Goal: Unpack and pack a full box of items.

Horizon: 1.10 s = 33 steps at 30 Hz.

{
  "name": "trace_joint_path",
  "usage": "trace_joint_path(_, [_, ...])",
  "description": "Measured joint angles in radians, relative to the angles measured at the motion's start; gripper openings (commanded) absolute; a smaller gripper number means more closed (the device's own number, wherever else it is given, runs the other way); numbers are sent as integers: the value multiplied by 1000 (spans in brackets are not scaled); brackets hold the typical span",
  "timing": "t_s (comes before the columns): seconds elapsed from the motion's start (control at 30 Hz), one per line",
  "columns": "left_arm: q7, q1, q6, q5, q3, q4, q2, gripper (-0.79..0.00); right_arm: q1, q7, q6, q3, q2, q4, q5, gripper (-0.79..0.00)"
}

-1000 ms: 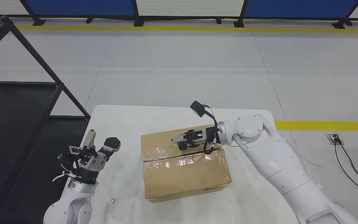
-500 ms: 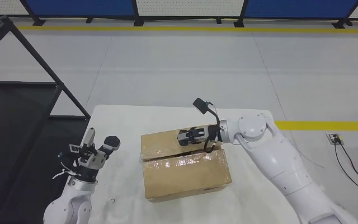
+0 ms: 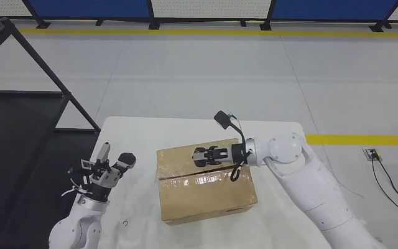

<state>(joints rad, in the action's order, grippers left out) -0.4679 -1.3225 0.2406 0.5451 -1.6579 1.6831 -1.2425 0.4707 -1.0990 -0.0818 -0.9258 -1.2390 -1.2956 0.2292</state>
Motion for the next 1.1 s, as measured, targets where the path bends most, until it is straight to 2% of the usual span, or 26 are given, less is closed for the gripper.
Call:
trace_joint_path(0.53, [-38,11,-9,18,5,-55,4,0,42,93,-47,7,-11,-169,26,-785])
trace_joint_path(1.1, [-85,9,-14,10,23,-63,9,0,70,139,-19,29,-21,-313,6,-785])
